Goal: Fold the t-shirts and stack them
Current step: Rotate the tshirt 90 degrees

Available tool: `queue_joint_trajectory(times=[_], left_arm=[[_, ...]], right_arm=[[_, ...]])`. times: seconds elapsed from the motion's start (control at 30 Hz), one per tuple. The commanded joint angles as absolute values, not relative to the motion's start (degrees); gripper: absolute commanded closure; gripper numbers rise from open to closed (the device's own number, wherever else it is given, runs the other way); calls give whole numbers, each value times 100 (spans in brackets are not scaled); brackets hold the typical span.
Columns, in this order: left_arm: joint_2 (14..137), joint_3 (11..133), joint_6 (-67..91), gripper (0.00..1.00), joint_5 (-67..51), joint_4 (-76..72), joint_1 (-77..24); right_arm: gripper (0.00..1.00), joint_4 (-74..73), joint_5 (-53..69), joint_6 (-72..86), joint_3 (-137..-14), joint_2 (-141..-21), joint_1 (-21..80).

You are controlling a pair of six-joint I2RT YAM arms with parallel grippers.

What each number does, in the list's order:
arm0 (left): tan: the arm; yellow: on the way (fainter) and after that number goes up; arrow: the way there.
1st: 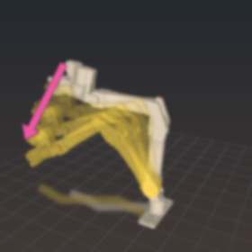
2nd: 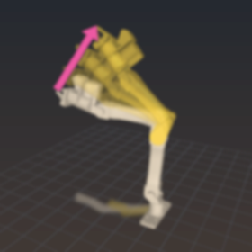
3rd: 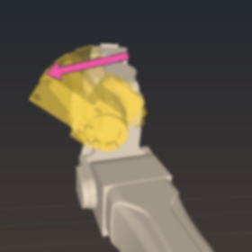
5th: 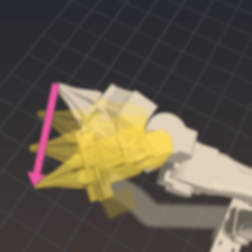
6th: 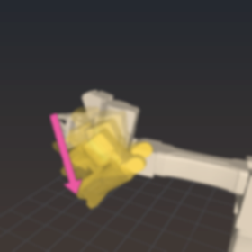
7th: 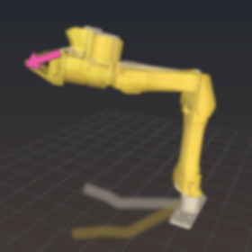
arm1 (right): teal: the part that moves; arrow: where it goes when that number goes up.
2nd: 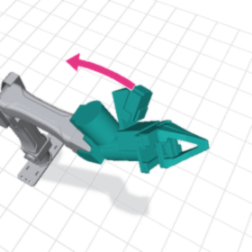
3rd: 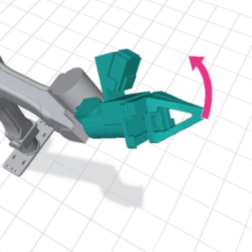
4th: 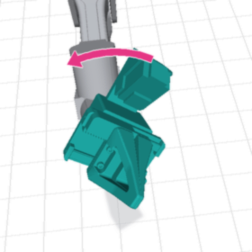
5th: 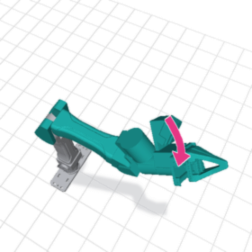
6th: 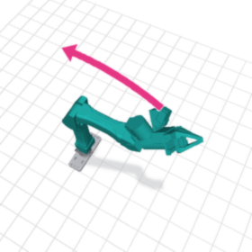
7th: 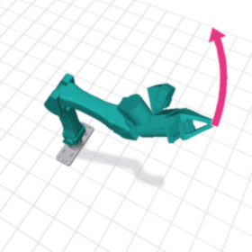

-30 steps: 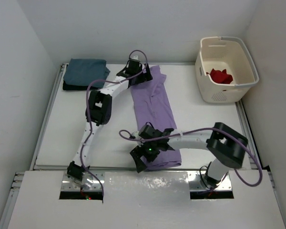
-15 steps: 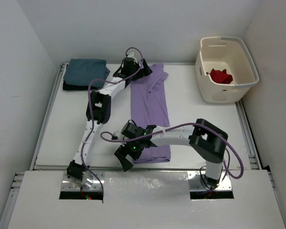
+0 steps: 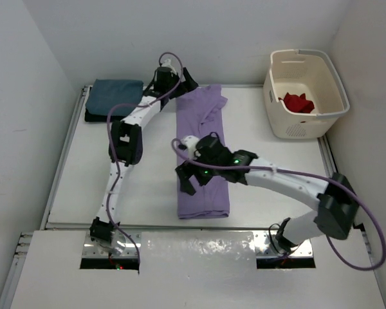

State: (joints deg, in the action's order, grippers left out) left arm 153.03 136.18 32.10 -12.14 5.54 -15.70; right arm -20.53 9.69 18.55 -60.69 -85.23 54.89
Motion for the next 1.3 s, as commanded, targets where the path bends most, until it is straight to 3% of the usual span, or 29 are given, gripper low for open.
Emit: queue_joint_trajectory(times=[0.0, 0.2, 0.43, 0.7, 0.77, 0.8, 0.97, 1.1, 1.27], left_arm=[[13626, 13431, 2945, 0, -1283, 720, -1520], [11332, 10867, 2689, 0, -1152, 1397, -1608], [8066, 6714, 3189, 0, -572, 1398, -2100], [5820, 3731, 4481, 0, -633, 1608, -3321], [5485, 3412, 4867, 0, -615, 1827, -3655], [5328, 3167, 4974, 0, -633, 1906, -3752], [5256, 2672, 5562, 0, -668, 1917, -4550], [5703, 2724, 5599, 4, -686, 1450, -4860], [6326, 3365, 5213, 6, -334, 1012, -4957]], right_arm=[[1, -2206, 107, 1714, -5556, -7885, 5195], [1, -2707, 17, 1950, -4932, -7375, 4746], [2, -2671, 36, 2196, -3324, -6381, 4807], [26, -2452, -421, 2584, -2829, -6354, 5343], [29, -2356, -667, 2619, -2874, -6451, 5458], [36, -2216, -694, 2619, -2839, -6512, 5458], [38, -1899, -756, 2575, -2742, -6758, 5476], [49, -1776, -861, 2628, -2716, -6908, 5476], [72, -1565, -905, 2768, -2515, -6724, 5476]])
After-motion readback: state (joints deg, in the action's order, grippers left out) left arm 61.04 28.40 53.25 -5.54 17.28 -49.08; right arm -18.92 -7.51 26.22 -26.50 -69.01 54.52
